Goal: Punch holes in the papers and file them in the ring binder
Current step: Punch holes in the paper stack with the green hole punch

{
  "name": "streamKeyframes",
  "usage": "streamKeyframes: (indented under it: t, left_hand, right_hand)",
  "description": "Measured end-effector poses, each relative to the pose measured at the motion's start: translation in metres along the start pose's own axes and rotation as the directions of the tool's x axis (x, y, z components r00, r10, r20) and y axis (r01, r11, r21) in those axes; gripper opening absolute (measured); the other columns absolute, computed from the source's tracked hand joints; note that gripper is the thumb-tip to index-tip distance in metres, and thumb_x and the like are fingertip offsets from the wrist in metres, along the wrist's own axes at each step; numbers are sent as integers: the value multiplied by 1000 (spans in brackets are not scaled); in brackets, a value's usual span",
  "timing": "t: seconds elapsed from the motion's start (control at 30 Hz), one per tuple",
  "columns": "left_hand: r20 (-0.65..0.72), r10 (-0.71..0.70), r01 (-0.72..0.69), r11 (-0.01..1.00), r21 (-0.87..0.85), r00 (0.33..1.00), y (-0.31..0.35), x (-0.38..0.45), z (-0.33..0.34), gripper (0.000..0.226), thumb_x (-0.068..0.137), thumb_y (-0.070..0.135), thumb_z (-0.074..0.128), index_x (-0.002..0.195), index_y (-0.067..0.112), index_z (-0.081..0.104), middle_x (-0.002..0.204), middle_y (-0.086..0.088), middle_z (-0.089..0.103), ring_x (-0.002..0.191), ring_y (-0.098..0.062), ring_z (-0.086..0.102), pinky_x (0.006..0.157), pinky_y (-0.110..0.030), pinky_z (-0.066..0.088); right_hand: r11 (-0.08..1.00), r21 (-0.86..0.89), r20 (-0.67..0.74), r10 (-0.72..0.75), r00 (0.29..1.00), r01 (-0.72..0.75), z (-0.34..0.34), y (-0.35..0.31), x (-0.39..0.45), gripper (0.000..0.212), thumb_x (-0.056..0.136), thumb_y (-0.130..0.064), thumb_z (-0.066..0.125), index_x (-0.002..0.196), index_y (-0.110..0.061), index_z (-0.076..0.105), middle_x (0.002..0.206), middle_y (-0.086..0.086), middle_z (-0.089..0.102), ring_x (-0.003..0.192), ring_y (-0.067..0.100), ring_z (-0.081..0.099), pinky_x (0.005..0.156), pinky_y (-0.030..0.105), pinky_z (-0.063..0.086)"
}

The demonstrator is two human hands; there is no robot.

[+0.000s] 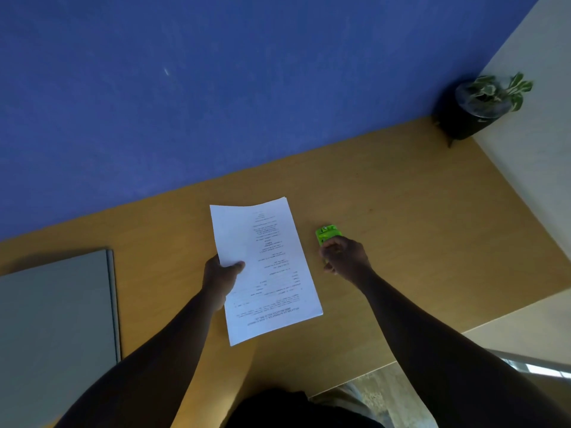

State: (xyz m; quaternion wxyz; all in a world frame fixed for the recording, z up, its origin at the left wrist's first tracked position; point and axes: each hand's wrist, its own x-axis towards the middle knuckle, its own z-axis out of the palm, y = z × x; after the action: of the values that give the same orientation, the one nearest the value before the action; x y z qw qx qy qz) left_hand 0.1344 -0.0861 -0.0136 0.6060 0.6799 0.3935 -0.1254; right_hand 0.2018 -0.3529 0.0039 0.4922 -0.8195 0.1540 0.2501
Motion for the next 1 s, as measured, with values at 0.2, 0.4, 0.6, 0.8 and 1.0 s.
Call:
streamKeyframes:
  t: [0.2,0.4,0.6,0.8,1.0]
  left_hand:
    - [57,-18,22,997,-70,998,2,3,2,25,87,8,71,110,15,67,106,-3,72,99,-30,66,84,-44,52]
    - [129,-17,30,995,-97,992,2,5,7,28,87,10,72,114,15,67,109,-4,74,102,-32,67,93,-54,52]
    - [181,-21,42,993,-114,983,1,5,14,27,87,10,72,113,13,67,108,-5,74,102,-33,68,90,-52,53]
    - [228,-20,49,992,-120,973,1,9,21,29,87,12,73,116,12,67,109,-7,74,103,-35,68,91,-55,53]
    - [262,-15,39,995,-90,965,1,11,32,32,84,17,75,115,15,66,109,-6,74,103,-35,67,93,-57,52]
  right_hand:
    - [959,-222,-254,-231,939,176,-9,7,19,10,82,-21,68,91,-18,72,92,0,71,81,18,65,69,24,48]
    - [955,-279,-271,-181,945,103,-15,12,32,23,83,-25,70,104,-15,70,108,6,63,96,23,62,79,26,46]
    - [967,-255,-204,-59,977,5,-15,15,41,43,84,-37,65,121,-14,64,118,7,65,108,27,60,91,36,50]
    - [959,-282,-184,-55,981,1,-16,14,45,45,86,-41,64,122,-15,63,119,6,66,109,26,60,90,33,49]
    - [962,-273,-180,-51,982,0,-16,11,47,43,86,-39,64,122,-15,63,120,6,66,109,25,60,87,30,46]
